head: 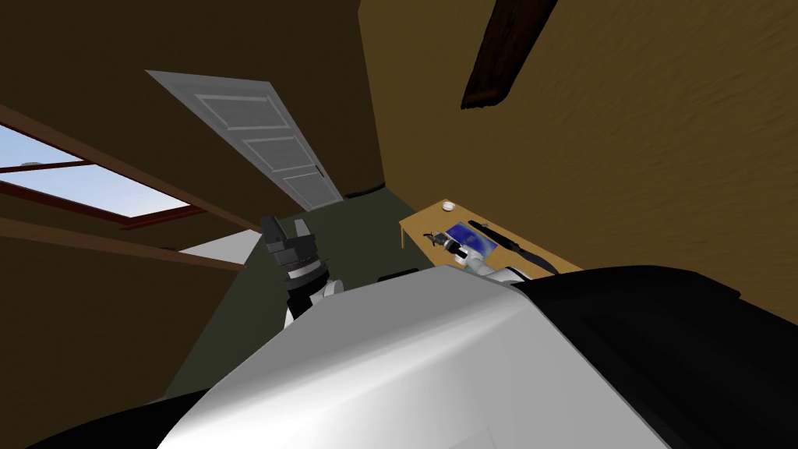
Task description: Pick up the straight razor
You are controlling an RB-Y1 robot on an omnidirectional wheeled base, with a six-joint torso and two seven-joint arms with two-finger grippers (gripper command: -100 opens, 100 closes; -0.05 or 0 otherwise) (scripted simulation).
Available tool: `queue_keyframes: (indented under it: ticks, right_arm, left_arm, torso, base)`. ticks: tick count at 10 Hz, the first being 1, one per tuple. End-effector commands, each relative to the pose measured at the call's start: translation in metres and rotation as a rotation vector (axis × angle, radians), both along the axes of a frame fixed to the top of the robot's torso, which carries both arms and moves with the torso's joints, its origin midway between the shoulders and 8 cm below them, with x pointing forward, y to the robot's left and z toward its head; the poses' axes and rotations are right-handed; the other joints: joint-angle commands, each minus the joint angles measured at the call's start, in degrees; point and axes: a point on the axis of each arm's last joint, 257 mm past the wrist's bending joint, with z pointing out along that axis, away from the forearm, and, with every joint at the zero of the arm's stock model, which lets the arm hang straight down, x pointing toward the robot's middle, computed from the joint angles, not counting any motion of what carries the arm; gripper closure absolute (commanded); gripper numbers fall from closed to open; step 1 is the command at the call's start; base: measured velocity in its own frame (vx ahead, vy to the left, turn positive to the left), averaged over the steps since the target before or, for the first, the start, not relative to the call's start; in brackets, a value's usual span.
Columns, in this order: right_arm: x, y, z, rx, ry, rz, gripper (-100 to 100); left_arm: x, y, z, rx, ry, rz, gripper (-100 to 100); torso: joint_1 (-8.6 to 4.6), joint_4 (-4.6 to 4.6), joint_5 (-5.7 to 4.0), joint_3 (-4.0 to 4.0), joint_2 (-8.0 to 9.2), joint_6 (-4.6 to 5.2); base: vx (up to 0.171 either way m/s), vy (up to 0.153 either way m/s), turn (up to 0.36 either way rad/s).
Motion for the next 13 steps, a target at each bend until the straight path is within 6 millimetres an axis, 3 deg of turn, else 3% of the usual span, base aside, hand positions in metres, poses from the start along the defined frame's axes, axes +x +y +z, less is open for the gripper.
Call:
queue_keyframes:
  ticks: [1,4,9,11,12,13]
  right_arm:
    - [-0.003,-0.003,-0.008,-0.021,0.016,0.004,-100]
    - [-0.011,-0.009,-0.031,-0.102,0.079,0.033,-100]
    - [-0.018,-0.012,-0.052,-0.172,0.138,0.065,-100]
    - [-0.017,-0.012,-0.051,-0.170,0.137,0.064,-100]
    - [-0.017,-0.012,-0.052,-0.171,0.137,0.065,0]
    - [-0.036,-0.017,-0.055,-0.172,0.138,0.080,-100]
  left_arm:
    - [0.000,0.000,0.000,0.000,0.000,0.000,0]
    - [0.000,0.000,0.000,0.000,0.000,0.000,0]
    - [0.000,0.000,0.000,0.000,0.000,0.000,0]
    - [0.000,0.000,0.000,0.000,0.000,0.000,0]
    - [0.000,0.000,0.000,0.000,0.000,0.000,0]
    - [0.000,0.000,0.000,0.000,0.000,0.000,0]
  torso:
    - [0.00,0.00,0.00,0.00,0.00,0.00]
    - [0.01,0.00,0.00,0.01,0.01,0.00]
    - [0.00,0.01,0.00,0.01,0.02,0.00]
    - [-0.04,0.00,-0.01,0.01,0.02,0.00]
    - [-0.02,0.01,0.00,0.03,0.05,0.00]
    - [0.00,0.01,0.00,0.04,0.06,0.00]
  base:
    - [0.013,0.001,-0.006]
    - [0.015,0.003,-0.014]
    - [0.011,-0.001,-0.009]
    - [0.008,-0.010,-0.003]
    - [0.000,0.000,0.000]
    - [0.122,0.024,-0.099]
